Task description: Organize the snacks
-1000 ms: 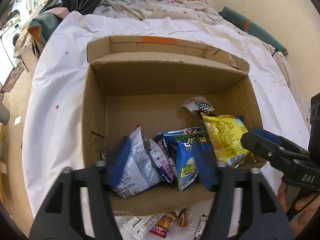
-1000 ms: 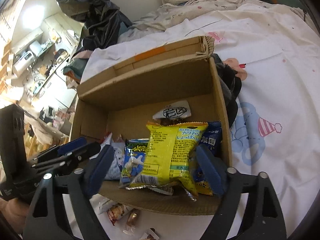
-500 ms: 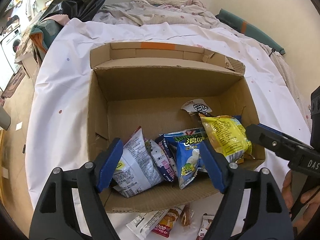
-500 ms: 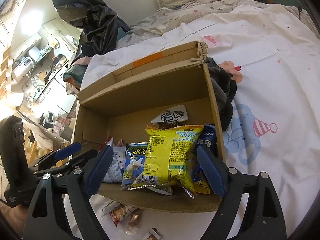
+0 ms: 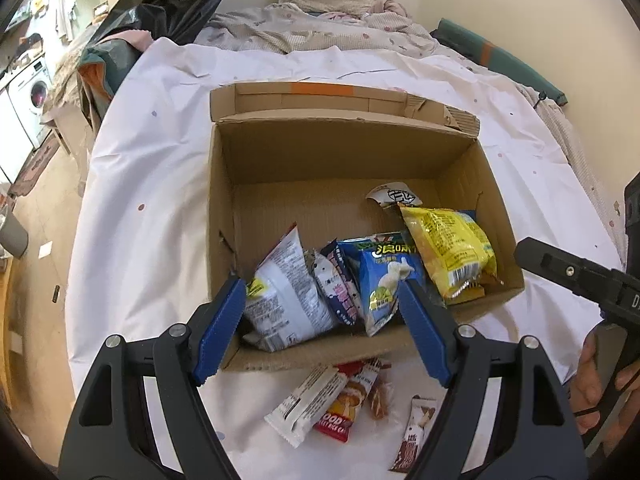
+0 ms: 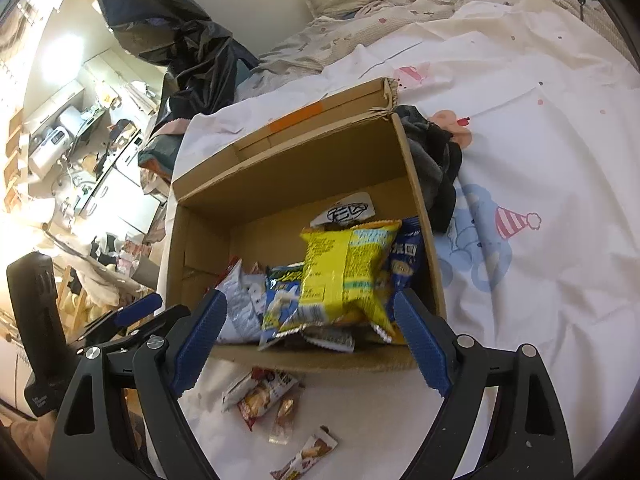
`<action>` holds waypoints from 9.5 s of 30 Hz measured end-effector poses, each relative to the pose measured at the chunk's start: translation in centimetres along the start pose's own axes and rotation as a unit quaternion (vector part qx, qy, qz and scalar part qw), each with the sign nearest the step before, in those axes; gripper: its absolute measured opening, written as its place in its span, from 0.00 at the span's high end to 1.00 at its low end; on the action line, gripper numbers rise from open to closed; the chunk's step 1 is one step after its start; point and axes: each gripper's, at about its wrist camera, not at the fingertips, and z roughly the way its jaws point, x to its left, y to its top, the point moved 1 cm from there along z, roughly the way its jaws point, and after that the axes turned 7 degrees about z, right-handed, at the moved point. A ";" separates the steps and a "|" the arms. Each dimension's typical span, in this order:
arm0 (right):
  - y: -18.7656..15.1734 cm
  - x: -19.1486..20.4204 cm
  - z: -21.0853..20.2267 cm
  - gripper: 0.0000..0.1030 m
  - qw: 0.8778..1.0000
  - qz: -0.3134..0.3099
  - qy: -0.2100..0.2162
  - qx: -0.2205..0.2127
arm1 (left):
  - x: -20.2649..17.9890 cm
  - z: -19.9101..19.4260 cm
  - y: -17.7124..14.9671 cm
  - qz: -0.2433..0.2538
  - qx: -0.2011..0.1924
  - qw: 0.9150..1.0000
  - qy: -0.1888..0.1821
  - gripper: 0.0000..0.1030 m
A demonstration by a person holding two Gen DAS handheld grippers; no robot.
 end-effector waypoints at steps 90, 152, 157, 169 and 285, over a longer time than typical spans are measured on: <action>-9.5 -2.3 1.4 0.82 0.986 0.080 -0.053 0.138 | 1.9 5.1 -8.9 -0.027 0.175 0.983 -0.039 0.89; -1.9 2.6 -2.3 0.82 0.996 0.003 0.093 -0.012 | 4.0 -3.6 1.3 -0.043 -0.013 0.999 0.024 0.88; -0.2 2.0 -1.5 0.82 0.996 0.001 0.086 -0.016 | 3.2 -2.9 3.3 -0.028 -0.029 0.999 0.022 0.88; 0.7 -0.2 2.1 0.81 0.996 0.034 0.077 0.005 | 3.6 3.1 3.1 -0.077 0.005 0.996 -0.035 0.88; -8.2 -2.4 4.0 0.37 0.984 0.105 -0.038 0.139 | -0.8 6.7 -9.7 -0.030 0.197 0.980 -0.008 0.73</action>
